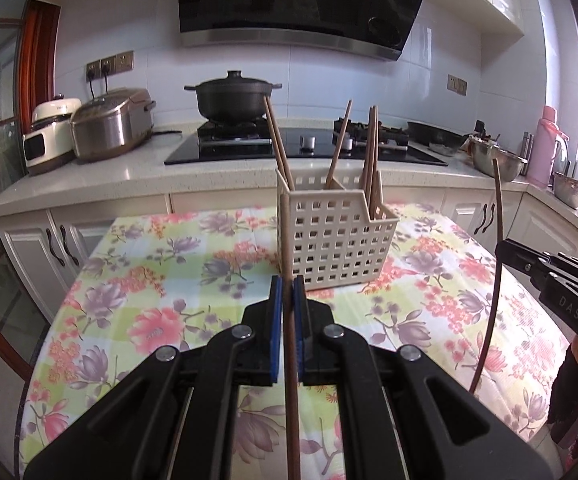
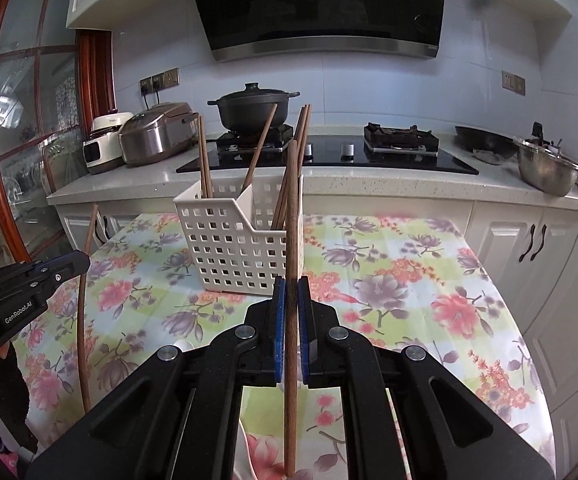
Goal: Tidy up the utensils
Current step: 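Lift both held chopsticks upright and carry them over the white basket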
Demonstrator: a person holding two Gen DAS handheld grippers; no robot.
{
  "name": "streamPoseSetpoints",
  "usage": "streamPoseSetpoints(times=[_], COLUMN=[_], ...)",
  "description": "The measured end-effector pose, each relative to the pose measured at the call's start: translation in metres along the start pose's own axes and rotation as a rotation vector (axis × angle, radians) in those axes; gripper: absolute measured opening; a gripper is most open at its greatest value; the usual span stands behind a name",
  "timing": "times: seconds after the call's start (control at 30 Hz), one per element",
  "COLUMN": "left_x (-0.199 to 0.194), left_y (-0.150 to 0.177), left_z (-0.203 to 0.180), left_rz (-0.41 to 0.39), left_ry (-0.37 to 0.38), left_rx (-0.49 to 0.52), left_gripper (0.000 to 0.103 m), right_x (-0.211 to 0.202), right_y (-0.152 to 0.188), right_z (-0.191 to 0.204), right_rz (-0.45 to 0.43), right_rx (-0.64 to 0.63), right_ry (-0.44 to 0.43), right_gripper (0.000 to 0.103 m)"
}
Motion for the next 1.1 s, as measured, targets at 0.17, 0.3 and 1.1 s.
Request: streamPoseSetpoints(times=[0.17,0.3,1.1], left_x=[-0.011,-0.019,-0.031], left_y=[-0.006,-0.009,-0.015], left_z=[-0.005,-0.008,-0.013], left_rz=[-0.033,-0.061,-0.098], left_ry=[-0.006,-0.014,-0.038], left_rx=[0.014,0.025,0.045], left_gripper=[0.006,0.006,0.006], right_x=[-0.005,-0.010,-0.021], right_y=[-0.002,-0.004,-0.010], right_z=[0.001,0.000,0.000], right_rz=[-0.012,-0.024,-0.056], right_rx=[0.000,0.004,0.008], right_ry=[0.001,0.000,0.003], right_gripper=[0.006,0.006,0.006])
Point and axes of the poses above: each gripper's, at about its wrist camera, not at the fingertips, and x roughly the way its jaws point, z to its left, y to its underside, the point moved 1 cm from there along x, roughly the way its jaws point, and after that the axes turned 3 degrees about y, right-handed, at the moved point
